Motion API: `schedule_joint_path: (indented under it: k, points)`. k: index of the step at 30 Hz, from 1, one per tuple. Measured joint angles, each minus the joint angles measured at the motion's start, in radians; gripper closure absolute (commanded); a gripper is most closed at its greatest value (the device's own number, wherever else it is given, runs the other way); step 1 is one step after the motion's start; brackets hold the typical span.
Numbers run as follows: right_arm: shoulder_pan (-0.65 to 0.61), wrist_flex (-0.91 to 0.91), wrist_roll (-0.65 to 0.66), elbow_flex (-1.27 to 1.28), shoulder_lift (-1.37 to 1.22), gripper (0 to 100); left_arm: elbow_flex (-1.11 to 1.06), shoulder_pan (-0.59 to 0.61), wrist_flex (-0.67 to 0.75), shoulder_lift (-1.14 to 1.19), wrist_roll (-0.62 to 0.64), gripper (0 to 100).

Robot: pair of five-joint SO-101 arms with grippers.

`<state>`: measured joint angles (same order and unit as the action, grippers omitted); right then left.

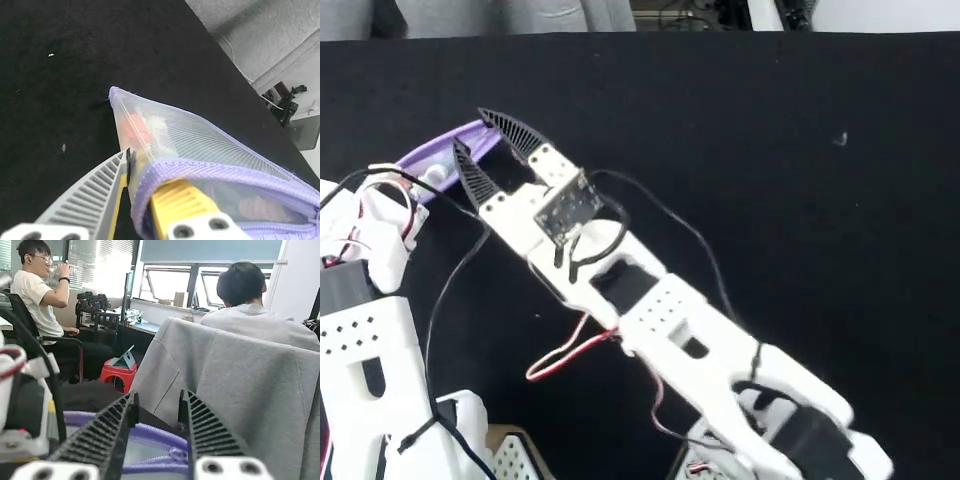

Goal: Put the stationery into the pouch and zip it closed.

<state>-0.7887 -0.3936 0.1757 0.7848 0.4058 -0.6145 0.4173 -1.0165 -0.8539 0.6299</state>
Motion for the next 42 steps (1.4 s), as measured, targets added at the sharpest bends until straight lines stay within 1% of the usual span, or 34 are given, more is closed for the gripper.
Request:
schedule_joint_path:
  k: [5, 14, 18, 20, 27, 29, 32, 35, 38, 42]
  points:
    - [0.031, 0.264, 0.002, -0.106, 0.089, 86.8, 0.086, 0.000, -0.087, 0.000, 0.015, 97]
    - [0.133, 0.437, 0.002, -0.137, 0.057, 86.8, 0.100, 0.000, -0.091, 0.000, 0.015, 97]
    - [0.181, 0.571, 0.002, -0.137, 0.066, 86.8, 0.100, 0.000, -0.094, 0.000, 0.015, 97]
    - [0.203, 0.603, 0.002, -0.106, 0.101, 86.8, 0.100, 0.000, -0.094, 0.000, 0.015, 97]
    - [0.218, 0.600, 0.002, 0.133, 0.259, 86.8, 0.100, 0.000, -0.094, 0.000, 0.015, 97]
    - [0.206, 0.543, 0.011, 0.198, 0.265, 86.9, 0.100, 0.000, -0.094, 0.000, 0.015, 97]
    - [0.169, 0.410, 0.086, 0.295, 0.256, 87.1, 0.100, 0.000, -0.094, 0.000, 0.015, 97]
    - [0.143, 0.272, 0.166, 0.330, 0.173, 87.1, 0.100, 0.000, -0.094, 0.000, 0.015, 97]
    - [0.141, 0.183, 0.184, 0.328, 0.046, 87.1, 0.100, 0.000, -0.094, 0.000, 0.015, 97]
    - [0.141, 0.124, 0.196, 0.241, -0.164, 87.1, 0.100, 0.000, -0.094, 0.000, 0.015, 97]
